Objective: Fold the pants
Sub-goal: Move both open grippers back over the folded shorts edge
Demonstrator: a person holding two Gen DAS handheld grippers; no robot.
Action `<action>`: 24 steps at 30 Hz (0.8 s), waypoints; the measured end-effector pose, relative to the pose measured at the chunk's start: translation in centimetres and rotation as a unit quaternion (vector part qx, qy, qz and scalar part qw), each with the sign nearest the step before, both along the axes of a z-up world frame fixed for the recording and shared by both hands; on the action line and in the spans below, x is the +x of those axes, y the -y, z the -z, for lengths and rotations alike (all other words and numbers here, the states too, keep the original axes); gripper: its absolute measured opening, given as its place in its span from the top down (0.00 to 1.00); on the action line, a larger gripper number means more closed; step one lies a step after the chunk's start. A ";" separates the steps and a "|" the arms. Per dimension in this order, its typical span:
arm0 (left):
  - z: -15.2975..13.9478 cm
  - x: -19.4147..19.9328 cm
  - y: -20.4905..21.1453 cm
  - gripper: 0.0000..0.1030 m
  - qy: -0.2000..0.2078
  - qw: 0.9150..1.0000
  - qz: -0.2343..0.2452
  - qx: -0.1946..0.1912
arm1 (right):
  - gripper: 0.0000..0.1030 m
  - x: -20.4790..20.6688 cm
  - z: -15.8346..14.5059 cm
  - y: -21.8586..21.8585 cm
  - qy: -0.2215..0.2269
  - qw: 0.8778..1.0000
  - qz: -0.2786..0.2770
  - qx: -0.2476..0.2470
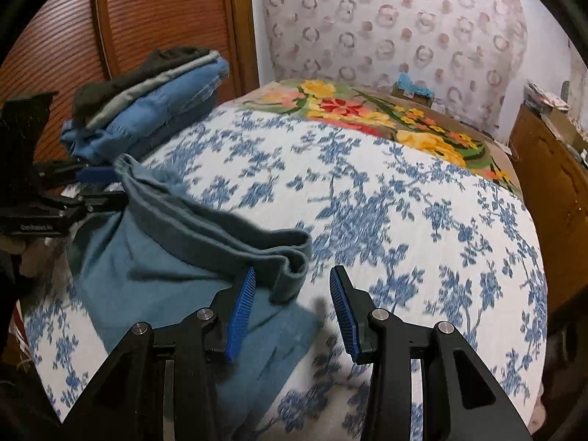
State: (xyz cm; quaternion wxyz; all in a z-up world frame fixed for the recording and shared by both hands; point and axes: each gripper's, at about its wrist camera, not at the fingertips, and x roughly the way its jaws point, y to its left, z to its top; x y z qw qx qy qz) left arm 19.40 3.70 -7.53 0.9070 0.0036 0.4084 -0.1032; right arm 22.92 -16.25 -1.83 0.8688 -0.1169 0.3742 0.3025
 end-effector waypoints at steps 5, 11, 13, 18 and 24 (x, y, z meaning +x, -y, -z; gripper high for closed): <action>0.1 0.8 -0.3 0.41 0.002 1.000 -0.012 -0.001 | 0.57 1.4 0.1 0.5 -0.002 0.999 0.034 0.000; -0.4 -0.2 -0.1 0.41 0.011 1.000 -0.006 -0.010 | 0.57 1.3 -0.4 1.0 -0.009 0.999 0.044 0.020; -0.7 -0.7 0.1 0.41 0.014 1.000 -0.001 -0.011 | 0.57 0.8 -0.8 1.2 -0.007 0.999 0.042 0.025; -1.3 -2.6 0.9 0.41 0.022 1.000 0.012 -0.013 | 0.57 -1.3 -1.6 1.7 -0.004 0.999 0.041 0.033; -1.7 -4.6 1.7 0.41 0.028 0.999 0.020 -0.014 | 0.57 -4.0 -2.0 2.7 0.002 0.999 0.042 0.034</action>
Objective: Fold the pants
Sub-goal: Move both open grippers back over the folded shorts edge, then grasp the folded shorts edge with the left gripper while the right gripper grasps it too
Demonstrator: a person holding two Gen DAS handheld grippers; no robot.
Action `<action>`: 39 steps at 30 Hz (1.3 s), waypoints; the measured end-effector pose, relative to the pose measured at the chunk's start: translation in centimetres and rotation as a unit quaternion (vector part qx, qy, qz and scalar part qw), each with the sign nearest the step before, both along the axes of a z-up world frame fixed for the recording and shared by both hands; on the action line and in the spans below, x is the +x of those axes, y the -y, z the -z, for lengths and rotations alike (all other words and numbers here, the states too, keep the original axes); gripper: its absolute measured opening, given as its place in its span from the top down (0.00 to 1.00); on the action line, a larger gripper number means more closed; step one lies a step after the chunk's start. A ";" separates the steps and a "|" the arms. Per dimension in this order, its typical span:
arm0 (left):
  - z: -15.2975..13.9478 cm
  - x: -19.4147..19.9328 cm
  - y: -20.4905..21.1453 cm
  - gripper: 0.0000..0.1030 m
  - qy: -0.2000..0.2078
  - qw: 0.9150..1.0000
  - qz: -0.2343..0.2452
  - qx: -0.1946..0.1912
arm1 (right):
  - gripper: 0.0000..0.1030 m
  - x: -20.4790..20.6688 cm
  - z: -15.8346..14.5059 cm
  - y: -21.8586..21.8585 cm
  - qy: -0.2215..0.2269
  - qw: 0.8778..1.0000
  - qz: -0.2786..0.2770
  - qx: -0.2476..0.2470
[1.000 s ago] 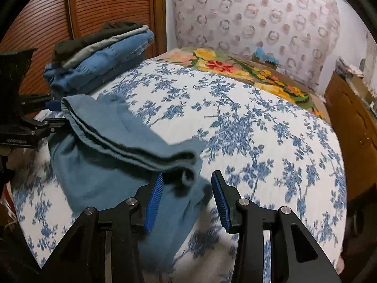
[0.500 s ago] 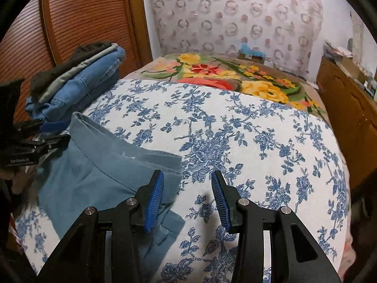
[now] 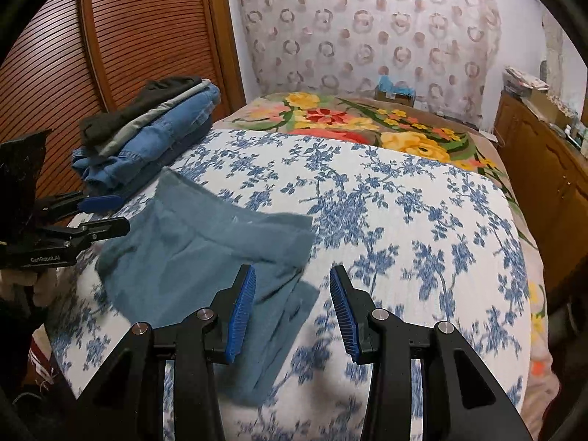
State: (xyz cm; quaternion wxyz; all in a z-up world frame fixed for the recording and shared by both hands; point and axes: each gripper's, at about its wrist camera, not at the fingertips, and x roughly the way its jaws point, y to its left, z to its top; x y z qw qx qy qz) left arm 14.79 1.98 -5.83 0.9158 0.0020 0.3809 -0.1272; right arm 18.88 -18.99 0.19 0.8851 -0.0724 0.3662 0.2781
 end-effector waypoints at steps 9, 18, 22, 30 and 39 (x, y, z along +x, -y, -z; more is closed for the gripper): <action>-0.4 -2.3 0.4 0.41 0.007 1.000 0.010 0.001 | 0.58 -3.2 -0.4 1.6 0.001 1.000 0.012 0.004; 1.4 -4.3 -0.5 0.41 -0.011 1.000 0.001 -0.008 | 0.61 -5.3 0.9 1.6 -0.024 1.000 0.007 0.010; 2.4 -5.0 -1.1 0.47 -0.021 1.000 0.000 -0.022 | 0.64 -5.8 1.8 1.1 -0.041 0.999 -0.004 0.013; 3.5 -4.7 -0.5 0.67 -0.038 0.999 0.017 -0.032 | 0.64 -4.6 3.1 0.5 -0.054 0.999 -0.005 0.009; 3.1 -4.4 -0.5 0.84 -0.031 0.999 0.022 -0.039 | 0.83 -4.4 3.6 0.1 -0.055 0.998 -0.012 0.003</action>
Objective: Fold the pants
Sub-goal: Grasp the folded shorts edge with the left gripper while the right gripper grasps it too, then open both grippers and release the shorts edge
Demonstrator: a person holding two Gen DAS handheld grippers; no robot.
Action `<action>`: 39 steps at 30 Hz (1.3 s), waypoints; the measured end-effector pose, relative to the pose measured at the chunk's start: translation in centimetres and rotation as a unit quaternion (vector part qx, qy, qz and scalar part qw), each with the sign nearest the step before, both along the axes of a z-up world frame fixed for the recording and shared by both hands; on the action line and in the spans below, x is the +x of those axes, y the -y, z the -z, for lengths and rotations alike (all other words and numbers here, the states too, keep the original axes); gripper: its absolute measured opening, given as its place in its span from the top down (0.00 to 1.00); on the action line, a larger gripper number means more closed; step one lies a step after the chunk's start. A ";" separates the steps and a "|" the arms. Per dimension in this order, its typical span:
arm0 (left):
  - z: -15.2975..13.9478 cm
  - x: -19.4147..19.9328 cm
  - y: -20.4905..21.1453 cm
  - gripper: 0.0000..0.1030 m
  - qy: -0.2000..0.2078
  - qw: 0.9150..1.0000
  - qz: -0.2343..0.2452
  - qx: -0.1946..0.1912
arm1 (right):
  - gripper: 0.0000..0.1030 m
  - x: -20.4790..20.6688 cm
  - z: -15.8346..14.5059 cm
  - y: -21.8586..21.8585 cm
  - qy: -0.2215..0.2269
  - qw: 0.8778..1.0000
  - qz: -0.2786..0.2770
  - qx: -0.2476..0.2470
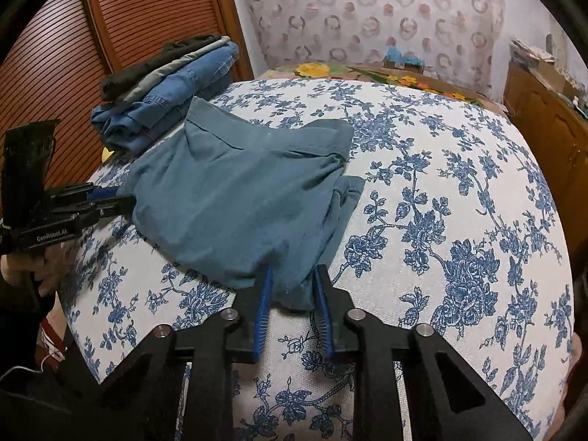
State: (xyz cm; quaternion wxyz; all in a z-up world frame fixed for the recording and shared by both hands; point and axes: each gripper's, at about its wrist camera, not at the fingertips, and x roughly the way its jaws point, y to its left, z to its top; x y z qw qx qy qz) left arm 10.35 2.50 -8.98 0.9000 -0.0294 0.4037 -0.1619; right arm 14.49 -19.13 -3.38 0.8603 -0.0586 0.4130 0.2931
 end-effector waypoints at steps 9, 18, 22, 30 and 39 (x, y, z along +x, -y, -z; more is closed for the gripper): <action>-2.7 -3.0 -0.1 0.90 0.039 0.999 0.011 -0.008 | 0.93 -1.7 -1.4 0.9 0.024 1.000 -0.010 0.007; -2.3 -7.2 -0.5 0.90 0.022 1.000 0.015 -0.007 | 0.93 -5.8 -2.2 2.2 0.020 0.999 -0.028 0.023; -1.8 -7.8 -0.6 0.89 0.015 1.000 0.014 -0.003 | 0.93 -6.7 -2.2 2.4 0.012 0.999 -0.033 0.023; -1.3 -7.4 -0.7 0.69 0.000 1.000 -0.006 0.009 | 0.93 -6.5 -2.3 2.2 0.011 0.999 -0.030 0.015; -1.6 -5.8 -2.2 0.26 0.004 0.999 -0.035 -0.005 | 0.79 -6.2 -3.9 2.7 0.038 0.999 -0.011 0.016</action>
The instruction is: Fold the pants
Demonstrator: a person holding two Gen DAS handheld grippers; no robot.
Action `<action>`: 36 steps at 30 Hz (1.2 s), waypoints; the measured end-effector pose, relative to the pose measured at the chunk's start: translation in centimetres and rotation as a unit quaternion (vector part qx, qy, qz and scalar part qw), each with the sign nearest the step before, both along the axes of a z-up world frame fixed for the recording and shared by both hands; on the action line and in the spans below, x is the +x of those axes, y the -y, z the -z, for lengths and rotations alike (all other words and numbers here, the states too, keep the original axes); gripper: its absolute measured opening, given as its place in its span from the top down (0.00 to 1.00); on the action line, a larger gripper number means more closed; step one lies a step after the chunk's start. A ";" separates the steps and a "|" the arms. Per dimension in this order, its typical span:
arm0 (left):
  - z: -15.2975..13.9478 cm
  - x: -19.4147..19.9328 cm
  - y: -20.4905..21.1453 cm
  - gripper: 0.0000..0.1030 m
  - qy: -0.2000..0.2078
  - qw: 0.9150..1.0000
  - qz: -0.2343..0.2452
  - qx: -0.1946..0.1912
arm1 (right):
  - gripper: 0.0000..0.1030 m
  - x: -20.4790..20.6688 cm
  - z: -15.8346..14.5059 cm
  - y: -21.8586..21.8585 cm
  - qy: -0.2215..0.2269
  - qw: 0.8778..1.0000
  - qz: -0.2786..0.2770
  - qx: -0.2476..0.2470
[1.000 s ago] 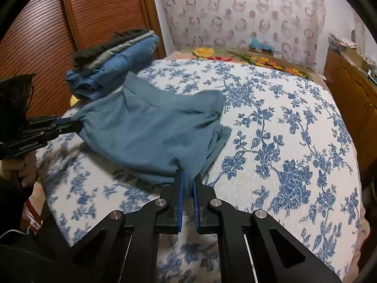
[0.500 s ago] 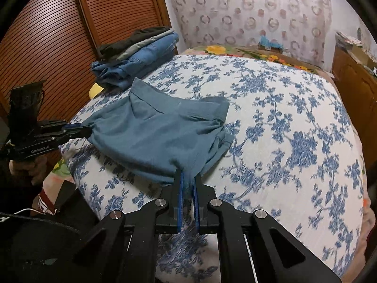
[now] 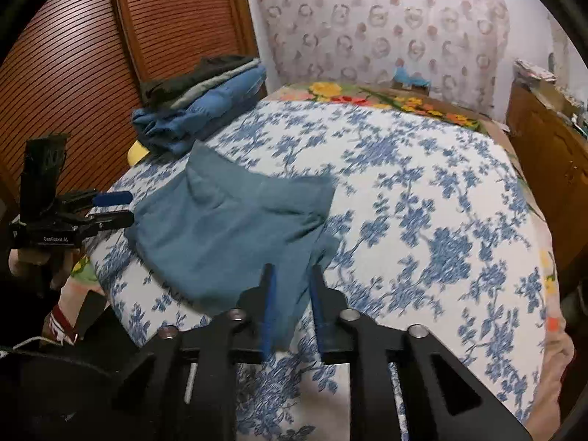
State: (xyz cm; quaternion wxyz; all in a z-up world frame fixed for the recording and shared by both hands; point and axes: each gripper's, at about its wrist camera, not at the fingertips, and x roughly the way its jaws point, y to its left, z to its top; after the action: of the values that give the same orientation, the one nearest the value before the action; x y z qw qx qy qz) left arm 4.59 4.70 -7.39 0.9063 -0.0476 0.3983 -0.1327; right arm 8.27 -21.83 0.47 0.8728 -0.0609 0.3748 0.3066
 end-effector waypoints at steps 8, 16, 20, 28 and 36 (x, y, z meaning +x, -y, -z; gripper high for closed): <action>-0.4 1.9 0.5 0.26 0.013 1.000 -0.001 0.011 | 0.72 2.4 0.5 -1.1 -0.001 1.000 0.007 -0.012; -0.1 3.6 1.0 0.26 0.010 1.000 -0.001 0.022 | 0.72 7.6 2.6 -3.3 -0.036 0.999 0.023 -0.003; 0.0 3.7 0.9 0.26 0.010 1.000 -0.002 0.024 | 0.72 8.7 2.9 -4.3 -0.039 0.999 0.022 -0.007; 0.1 4.6 0.9 0.26 0.009 1.000 -0.005 0.023 | 0.93 9.3 1.9 -5.7 -0.002 1.000 -0.010 -0.014; -0.1 5.0 0.9 0.26 0.014 1.000 -0.011 0.019 | 0.93 10.2 2.3 -5.9 0.020 0.999 0.028 -0.026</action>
State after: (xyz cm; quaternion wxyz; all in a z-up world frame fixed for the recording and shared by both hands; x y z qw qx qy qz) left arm 9.59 3.76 -7.26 0.9140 -0.0331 0.3875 -0.1160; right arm 18.49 -15.92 -1.79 0.8864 -0.0787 0.3669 0.2713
